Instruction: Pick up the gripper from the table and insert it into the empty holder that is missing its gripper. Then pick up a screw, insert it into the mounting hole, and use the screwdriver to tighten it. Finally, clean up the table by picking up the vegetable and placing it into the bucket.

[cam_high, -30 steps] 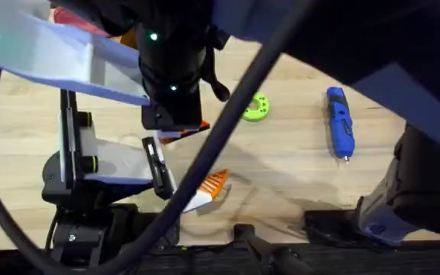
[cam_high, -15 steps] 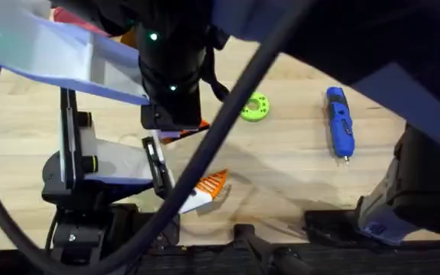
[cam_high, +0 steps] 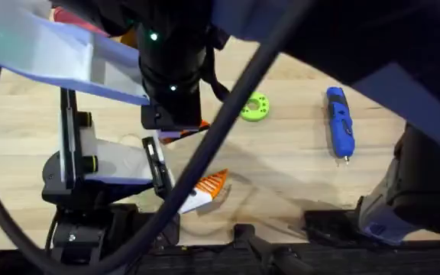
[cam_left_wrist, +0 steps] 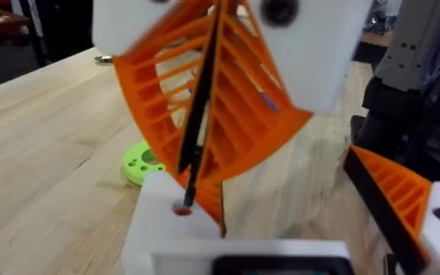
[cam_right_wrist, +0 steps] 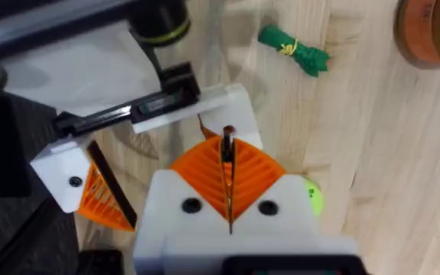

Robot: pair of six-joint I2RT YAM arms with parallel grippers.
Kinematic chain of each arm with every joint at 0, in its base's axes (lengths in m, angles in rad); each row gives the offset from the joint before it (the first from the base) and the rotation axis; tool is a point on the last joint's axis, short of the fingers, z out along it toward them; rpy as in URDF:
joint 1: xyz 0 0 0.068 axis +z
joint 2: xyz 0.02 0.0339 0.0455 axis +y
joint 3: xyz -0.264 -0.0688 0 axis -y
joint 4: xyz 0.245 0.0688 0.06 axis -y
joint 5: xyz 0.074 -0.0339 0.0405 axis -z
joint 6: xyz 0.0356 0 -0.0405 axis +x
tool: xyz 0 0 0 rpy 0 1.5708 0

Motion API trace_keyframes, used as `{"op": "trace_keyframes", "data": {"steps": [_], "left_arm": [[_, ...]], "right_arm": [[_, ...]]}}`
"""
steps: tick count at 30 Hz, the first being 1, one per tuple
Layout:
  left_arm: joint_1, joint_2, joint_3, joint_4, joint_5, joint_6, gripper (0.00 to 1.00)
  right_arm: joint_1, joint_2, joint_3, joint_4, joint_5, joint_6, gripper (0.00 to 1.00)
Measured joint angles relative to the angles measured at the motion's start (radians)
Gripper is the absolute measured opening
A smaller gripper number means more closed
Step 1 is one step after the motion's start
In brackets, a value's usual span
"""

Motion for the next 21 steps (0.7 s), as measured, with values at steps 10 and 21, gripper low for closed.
{"op": "trace_keyframes", "data": {"steps": [10,21], "left_arm": [[0.0,0.0,0.0,0.0,0.0,0.0,0.986],[0.0,0.0,0.0,0.0,0.0,0.0,0.986]], "right_arm": [[0.0,0.024,0.0,0.0,0.001,0.004,0.006],[0.0,0.024,0.0,0.003,0.001,0.004,0.006]]}}
